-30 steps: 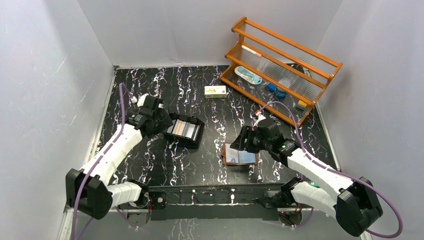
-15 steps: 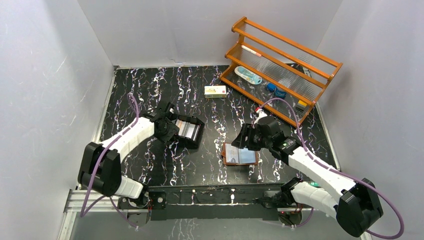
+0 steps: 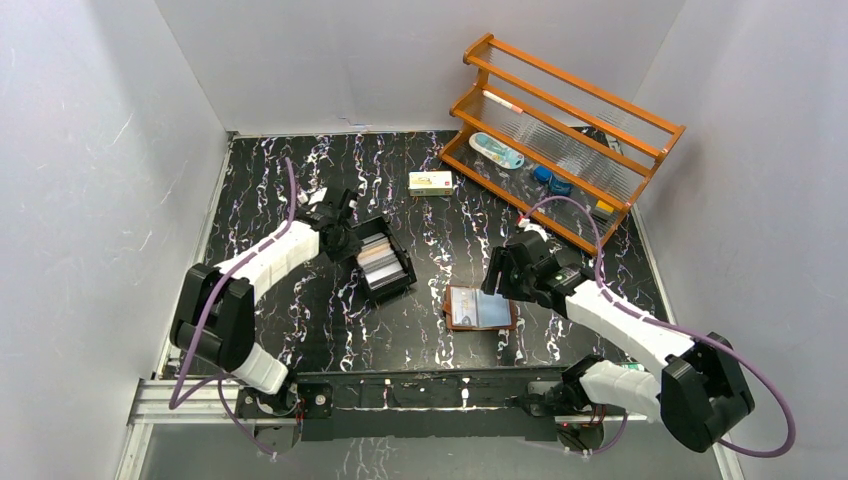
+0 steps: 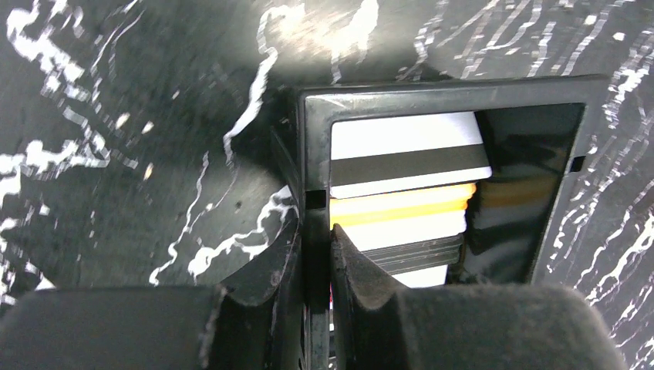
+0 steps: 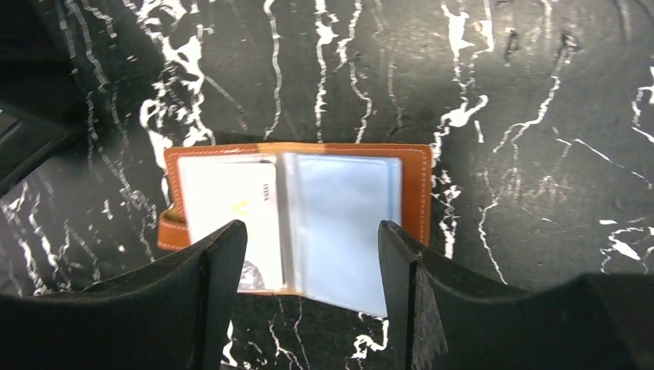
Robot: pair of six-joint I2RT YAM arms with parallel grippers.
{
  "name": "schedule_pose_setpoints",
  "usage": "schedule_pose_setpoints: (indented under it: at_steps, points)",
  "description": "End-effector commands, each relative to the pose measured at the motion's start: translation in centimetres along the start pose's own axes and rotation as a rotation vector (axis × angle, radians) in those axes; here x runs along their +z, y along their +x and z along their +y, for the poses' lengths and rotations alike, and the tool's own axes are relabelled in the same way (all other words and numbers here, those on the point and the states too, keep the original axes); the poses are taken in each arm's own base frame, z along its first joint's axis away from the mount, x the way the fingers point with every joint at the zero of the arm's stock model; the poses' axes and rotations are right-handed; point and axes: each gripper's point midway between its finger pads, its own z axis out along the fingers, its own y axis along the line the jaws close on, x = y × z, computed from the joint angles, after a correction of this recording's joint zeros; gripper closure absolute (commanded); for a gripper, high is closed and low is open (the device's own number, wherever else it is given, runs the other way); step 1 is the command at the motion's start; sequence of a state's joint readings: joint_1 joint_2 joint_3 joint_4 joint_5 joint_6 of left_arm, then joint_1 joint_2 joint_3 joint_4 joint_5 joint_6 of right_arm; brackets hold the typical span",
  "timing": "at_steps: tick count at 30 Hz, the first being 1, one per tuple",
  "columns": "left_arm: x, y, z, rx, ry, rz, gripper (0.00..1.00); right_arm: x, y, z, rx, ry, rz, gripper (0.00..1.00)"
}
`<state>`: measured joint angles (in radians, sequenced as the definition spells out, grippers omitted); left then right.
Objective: Put the credit cards into the card holder
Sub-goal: Move the storage box to the center of the board.
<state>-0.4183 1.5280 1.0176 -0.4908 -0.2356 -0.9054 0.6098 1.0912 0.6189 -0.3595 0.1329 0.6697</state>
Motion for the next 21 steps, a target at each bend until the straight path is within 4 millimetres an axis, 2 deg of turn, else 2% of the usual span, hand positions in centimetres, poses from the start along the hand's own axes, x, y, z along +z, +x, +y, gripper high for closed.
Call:
schedule_pose_setpoints:
  at_steps: [1,4,8,12,21]
  points:
    - [-1.2,-3.8,-6.4,0.191,0.247,-0.096,1.00,0.9,0.0,-1.9,0.032,0.101,-0.012,0.28]
    - [-0.8,-4.3,-8.8,0.275,0.317,-0.091,1.00,1.8,1.4,-2.0,0.036,0.088,0.030,0.28]
    - [-0.7,-3.8,-11.8,0.368,0.419,-0.039,0.96,2.3,2.9,-1.4,0.051,0.042,0.094,0.29]
    - [-1.4,-2.9,-13.2,0.393,0.509,-0.009,0.88,2.5,4.5,-0.7,0.087,-0.017,0.137,0.30]
    - [-2.1,-0.6,-16.1,0.493,0.692,0.001,0.86,2.4,8.0,2.7,0.102,-0.106,0.201,0.33]
